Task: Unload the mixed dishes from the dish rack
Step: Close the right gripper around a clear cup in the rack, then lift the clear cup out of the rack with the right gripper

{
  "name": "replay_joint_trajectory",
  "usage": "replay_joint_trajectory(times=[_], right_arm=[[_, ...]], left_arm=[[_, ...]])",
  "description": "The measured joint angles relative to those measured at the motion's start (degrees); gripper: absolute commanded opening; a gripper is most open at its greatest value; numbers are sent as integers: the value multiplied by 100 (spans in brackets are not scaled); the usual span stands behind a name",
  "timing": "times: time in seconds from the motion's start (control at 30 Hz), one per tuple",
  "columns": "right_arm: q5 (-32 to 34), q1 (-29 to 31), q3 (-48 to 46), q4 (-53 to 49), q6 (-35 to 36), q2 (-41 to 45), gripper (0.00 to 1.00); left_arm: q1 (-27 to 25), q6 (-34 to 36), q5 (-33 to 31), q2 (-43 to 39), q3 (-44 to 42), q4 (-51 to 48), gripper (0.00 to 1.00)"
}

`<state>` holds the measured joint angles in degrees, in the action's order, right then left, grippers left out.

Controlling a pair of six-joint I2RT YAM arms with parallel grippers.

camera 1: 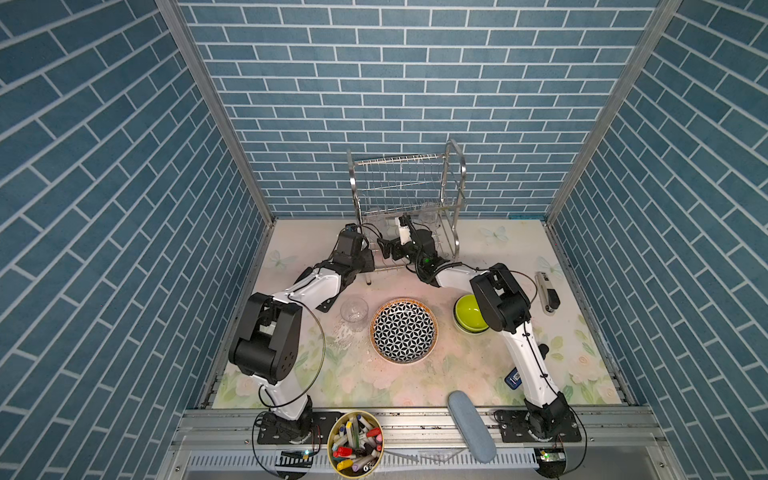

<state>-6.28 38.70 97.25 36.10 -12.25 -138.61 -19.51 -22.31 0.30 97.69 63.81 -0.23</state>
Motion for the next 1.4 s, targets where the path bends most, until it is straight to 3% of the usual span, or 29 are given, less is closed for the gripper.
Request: replay_joint_trajectory(times=[0.87, 1.4], right_arm=[[341, 275, 898, -50, 483, -584, 99], [505, 372, 2656, -533, 828, -1558, 99]], left_arm=[[-146, -286, 269, -946, -942, -149, 0], [-142, -299, 376, -944, -997, -42, 0]])
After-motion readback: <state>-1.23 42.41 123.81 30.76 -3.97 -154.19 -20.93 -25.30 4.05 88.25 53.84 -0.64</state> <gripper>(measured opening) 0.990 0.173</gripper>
